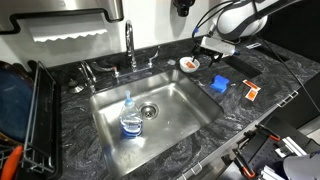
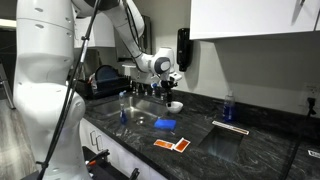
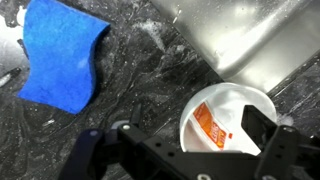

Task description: Move the bowl forward

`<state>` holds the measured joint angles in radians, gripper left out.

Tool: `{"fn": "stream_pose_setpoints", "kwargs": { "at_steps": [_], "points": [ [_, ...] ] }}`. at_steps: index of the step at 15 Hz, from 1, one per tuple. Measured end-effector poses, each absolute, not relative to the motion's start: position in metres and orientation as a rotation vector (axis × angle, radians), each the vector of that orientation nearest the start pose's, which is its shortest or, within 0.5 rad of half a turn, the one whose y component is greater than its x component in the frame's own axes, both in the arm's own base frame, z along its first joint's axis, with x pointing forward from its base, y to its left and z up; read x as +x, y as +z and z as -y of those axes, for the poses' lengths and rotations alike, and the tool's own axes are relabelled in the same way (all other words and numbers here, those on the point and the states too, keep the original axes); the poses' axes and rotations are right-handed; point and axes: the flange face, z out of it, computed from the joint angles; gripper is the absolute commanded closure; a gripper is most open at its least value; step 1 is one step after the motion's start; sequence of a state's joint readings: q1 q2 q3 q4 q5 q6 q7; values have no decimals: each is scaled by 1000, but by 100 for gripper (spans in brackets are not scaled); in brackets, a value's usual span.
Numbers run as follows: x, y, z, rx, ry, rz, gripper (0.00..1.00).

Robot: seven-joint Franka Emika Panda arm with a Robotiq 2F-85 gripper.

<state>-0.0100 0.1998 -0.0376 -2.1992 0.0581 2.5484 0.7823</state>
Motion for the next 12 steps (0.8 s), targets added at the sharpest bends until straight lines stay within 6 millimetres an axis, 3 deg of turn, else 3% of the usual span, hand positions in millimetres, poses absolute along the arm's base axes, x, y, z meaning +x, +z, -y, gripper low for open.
{"fn": "stream_pose_setpoints", "kwargs": {
  "at_steps": [4,5,12],
  "points": [
    [580,281,19,-2783,-196,-1275,0],
    [584,276,20,-2784,-195,-1277,23],
    [603,259,47,-2784,-209,-1347,70]
  ]
}}
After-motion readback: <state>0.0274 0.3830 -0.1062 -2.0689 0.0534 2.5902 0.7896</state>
